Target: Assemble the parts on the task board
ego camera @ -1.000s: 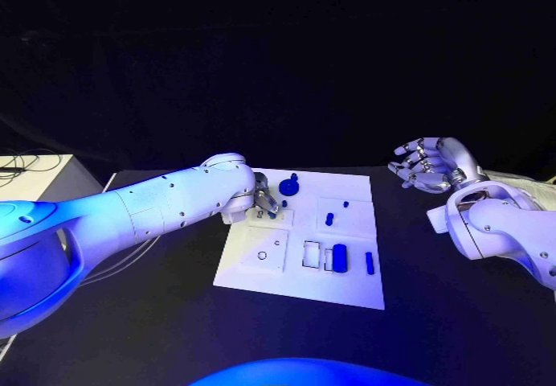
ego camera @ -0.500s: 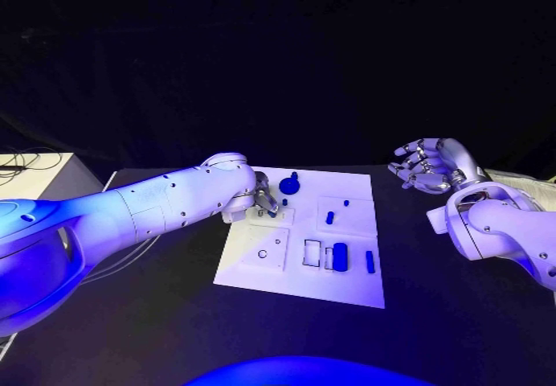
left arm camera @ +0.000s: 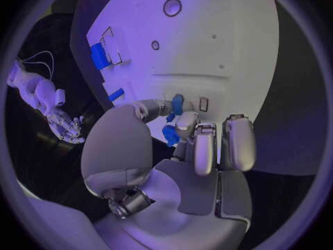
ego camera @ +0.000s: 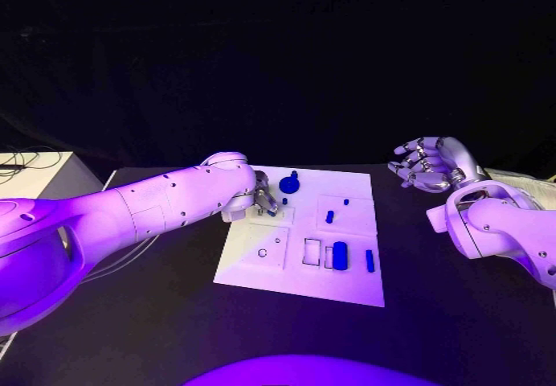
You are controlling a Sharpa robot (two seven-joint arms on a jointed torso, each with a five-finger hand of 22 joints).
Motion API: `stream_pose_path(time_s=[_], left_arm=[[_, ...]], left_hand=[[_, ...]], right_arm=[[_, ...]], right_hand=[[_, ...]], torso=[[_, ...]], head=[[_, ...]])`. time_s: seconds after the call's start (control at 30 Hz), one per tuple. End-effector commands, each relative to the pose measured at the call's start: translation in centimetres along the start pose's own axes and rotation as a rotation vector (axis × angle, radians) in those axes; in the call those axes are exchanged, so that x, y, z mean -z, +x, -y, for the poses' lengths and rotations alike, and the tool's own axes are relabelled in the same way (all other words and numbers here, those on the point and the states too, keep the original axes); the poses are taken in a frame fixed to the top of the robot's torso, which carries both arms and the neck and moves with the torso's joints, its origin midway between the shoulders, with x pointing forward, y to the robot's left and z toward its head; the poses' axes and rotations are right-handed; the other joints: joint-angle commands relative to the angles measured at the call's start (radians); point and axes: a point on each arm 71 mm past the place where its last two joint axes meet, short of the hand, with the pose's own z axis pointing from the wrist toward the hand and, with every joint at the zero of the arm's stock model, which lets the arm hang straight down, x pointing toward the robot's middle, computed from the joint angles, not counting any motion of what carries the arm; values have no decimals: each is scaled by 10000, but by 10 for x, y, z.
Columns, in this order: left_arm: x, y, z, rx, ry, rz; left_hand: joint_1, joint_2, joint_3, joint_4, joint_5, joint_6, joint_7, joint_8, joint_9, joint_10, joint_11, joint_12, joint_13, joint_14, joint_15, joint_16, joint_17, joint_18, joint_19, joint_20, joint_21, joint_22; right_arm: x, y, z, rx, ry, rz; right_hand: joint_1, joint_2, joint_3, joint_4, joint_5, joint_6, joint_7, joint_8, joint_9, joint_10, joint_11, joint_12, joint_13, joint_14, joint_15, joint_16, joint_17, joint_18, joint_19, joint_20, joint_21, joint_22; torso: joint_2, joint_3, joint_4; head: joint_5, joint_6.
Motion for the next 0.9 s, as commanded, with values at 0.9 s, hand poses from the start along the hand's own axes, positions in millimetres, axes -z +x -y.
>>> stream_pose_path(time_s=[0.9], left_arm=[[-5,12,8,-21,168,-97]], left_hand=[[-302,107,1090,-1400,-417,190,-315,-245,1032,78,-89,-172,-172,1077,-94,33,2631,-156,51,-7,22,-29]], right_arm=[[0,1,-1,13,-140,-46]], right_hand=[[-68,-55,70,14,75,-32,37,30,-13,63,3,-37,-38,93,25,-75,26,193,78,26,-75,-59]], torso=[[14,17,-2]], head=[[-40,-15]])
